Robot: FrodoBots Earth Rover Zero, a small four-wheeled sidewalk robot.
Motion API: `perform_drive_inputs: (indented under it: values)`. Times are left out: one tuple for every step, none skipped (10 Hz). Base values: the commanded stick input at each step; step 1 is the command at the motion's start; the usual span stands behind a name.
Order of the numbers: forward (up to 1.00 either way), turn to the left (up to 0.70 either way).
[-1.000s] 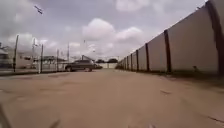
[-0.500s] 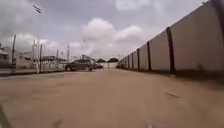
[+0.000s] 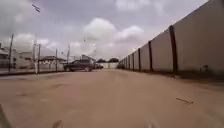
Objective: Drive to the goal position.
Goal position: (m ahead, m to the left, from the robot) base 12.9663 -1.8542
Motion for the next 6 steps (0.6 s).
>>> perform_drive_inputs:
  values:
    - [0.7, 0.0]
    - [0.7, 0.0]
    - [0.7, 0.0]
    - [0.7, 0.0]
    - [0.7, 0.0]
    - [0.7, 0.0]
